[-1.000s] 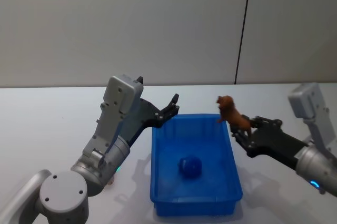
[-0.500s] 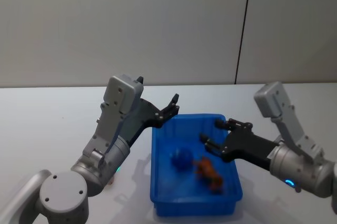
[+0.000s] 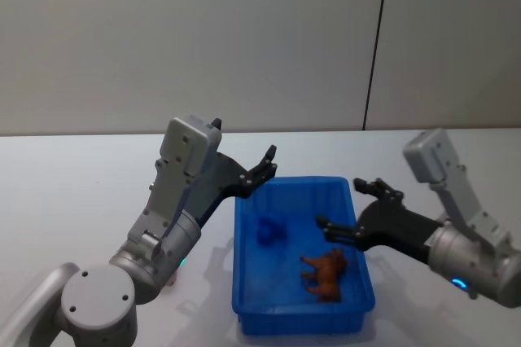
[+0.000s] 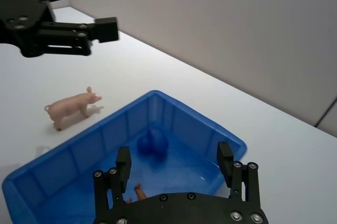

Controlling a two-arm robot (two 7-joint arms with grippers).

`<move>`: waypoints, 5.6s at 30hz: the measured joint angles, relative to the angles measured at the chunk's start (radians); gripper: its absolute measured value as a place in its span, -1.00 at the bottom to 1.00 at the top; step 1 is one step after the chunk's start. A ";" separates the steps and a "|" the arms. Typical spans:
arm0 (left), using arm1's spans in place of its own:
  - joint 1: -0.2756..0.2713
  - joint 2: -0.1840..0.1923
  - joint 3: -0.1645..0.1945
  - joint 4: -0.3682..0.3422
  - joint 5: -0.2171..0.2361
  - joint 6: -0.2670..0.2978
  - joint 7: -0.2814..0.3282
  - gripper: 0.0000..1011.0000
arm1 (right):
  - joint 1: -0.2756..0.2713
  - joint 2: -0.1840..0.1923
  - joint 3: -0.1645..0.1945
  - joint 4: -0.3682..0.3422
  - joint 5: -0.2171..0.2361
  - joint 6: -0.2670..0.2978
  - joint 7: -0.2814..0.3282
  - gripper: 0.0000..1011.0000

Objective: Pick up the two dolls from the table and place them into the box.

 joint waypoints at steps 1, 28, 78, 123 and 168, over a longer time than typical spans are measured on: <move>0.000 0.000 0.000 0.000 0.000 0.000 0.000 0.98 | -0.004 0.004 0.003 -0.003 0.005 -0.001 -0.004 0.97; 0.018 0.015 -0.005 -0.022 0.008 0.020 0.026 0.98 | -0.136 0.148 0.082 -0.080 0.090 -0.040 -0.070 0.98; 0.221 0.144 -0.073 0.043 -0.240 0.057 0.103 0.98 | -0.158 0.171 0.093 -0.091 0.100 -0.047 -0.077 0.98; 0.108 0.076 -0.098 0.251 -0.213 0.001 -0.097 -0.22 | -0.158 0.171 0.093 -0.091 0.100 -0.047 -0.077 0.98; 0.001 -0.047 -0.038 0.124 -0.081 -0.030 -0.245 0.98 | -0.158 0.171 0.093 -0.091 0.100 -0.047 -0.077 0.98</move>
